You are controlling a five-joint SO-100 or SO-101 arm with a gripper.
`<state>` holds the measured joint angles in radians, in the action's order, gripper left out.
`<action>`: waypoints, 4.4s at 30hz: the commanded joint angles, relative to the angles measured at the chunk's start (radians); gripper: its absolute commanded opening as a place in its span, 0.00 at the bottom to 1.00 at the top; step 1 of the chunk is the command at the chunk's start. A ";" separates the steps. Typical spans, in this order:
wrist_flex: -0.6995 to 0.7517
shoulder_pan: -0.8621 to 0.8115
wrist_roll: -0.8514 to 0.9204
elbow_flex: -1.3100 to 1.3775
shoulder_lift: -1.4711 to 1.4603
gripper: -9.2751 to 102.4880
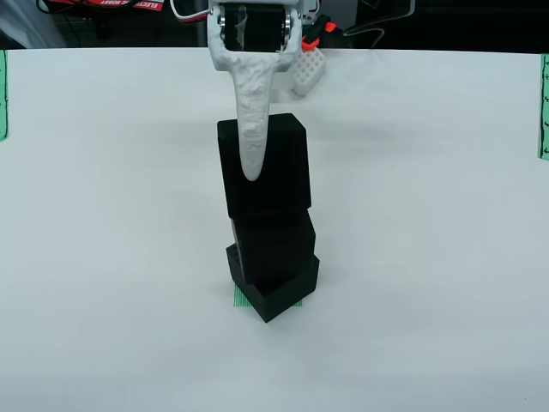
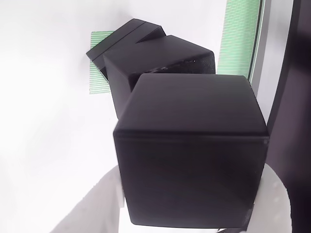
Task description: Stack 3 Blocks on the chosen place.
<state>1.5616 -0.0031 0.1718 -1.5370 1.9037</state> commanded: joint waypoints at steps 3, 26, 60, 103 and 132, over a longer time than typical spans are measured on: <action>-0.020 -0.005 0.009 0.002 0.032 0.37; -0.083 -0.051 -0.008 -0.034 0.103 0.38; -0.773 -0.069 -0.074 -1.249 1.180 0.08; -0.747 0.006 -0.129 -1.611 1.532 0.08; -0.747 -0.003 -0.176 -1.611 1.532 0.08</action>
<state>0.8099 0.0031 0.0061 -3.1048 3.4192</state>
